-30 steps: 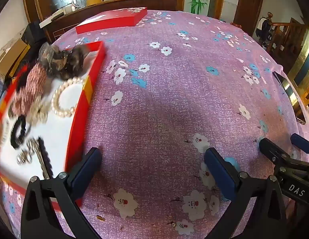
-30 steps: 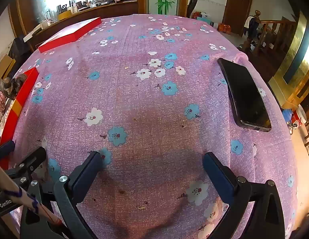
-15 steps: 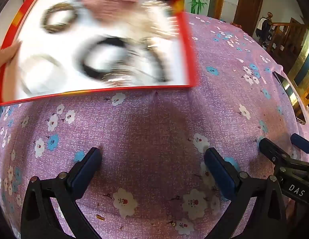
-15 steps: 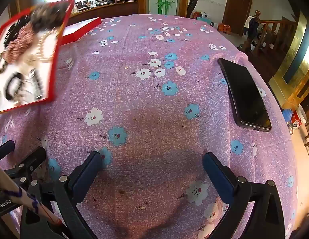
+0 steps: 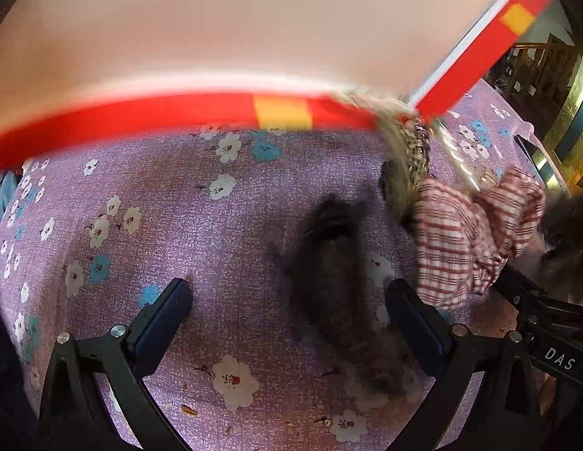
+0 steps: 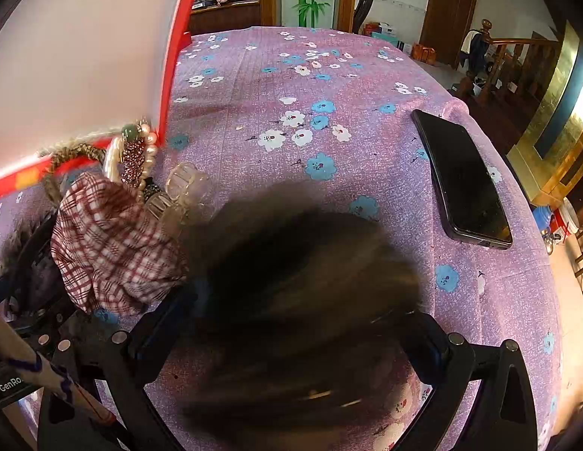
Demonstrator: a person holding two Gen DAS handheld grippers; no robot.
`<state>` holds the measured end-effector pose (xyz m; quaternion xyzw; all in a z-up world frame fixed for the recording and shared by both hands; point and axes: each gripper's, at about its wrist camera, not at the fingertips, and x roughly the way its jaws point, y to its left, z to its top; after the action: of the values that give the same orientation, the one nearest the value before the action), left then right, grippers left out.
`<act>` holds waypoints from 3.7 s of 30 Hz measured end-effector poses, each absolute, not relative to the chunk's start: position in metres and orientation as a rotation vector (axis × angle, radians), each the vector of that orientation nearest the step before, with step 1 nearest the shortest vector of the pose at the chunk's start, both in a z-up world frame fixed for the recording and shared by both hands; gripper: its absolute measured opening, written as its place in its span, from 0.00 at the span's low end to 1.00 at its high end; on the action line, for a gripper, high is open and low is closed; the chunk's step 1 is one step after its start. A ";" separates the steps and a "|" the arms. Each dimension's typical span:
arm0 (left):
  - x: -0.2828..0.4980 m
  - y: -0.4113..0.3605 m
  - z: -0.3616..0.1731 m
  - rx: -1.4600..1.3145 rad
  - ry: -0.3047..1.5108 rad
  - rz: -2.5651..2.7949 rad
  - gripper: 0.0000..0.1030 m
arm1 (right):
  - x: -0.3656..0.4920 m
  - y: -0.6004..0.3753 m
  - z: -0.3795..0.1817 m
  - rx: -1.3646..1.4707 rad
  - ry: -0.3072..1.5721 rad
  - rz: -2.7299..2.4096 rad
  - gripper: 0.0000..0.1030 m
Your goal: Organize jewelry
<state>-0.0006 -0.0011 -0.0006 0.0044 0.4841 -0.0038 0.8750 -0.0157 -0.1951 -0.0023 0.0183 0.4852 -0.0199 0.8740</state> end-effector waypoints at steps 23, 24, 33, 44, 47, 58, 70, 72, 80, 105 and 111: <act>0.000 -0.001 -0.001 0.009 1.012 -0.008 1.00 | -0.016 -0.196 -0.003 0.039 1.014 -0.041 1.00; 0.000 -0.001 0.000 0.009 1.011 -0.008 1.00 | -0.016 -0.196 -0.003 0.039 1.014 -0.041 1.00; 0.000 -0.001 0.000 0.009 1.011 -0.008 1.00 | -0.015 -0.196 -0.003 0.040 1.015 -0.050 1.00; 0.000 -0.001 0.000 0.009 1.011 -0.008 1.00 | -0.011 -0.194 -0.003 0.070 1.014 -0.087 1.00; -0.001 -0.001 0.000 0.012 1.011 -0.006 1.00 | -0.014 -0.197 -0.002 0.092 1.001 -0.071 1.00; -0.084 0.001 0.042 0.126 0.654 -0.048 1.00 | -0.080 -0.217 0.043 0.226 0.623 -0.032 1.00; -0.084 0.000 0.049 0.121 0.623 -0.052 1.00 | -0.086 -0.214 0.045 0.206 0.599 -0.033 1.00; -0.085 0.000 0.047 0.123 0.626 -0.052 1.00 | -0.087 -0.213 0.046 0.204 0.594 -0.029 1.00; -0.084 0.000 0.047 0.119 0.632 -0.056 1.00 | -0.087 -0.226 0.044 0.285 0.583 -0.029 1.00; -0.084 0.004 0.045 0.097 0.649 -0.059 1.00 | -0.088 -0.235 0.068 0.437 0.659 0.114 1.00; -0.084 0.004 0.045 0.096 0.649 -0.056 1.00 | -0.086 -0.239 0.076 0.390 0.671 0.095 1.00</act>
<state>-0.0840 0.0044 0.0452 0.0469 0.3186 -0.0273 0.9463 -0.0863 -0.2386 0.0761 0.1900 0.3271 0.0463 0.9245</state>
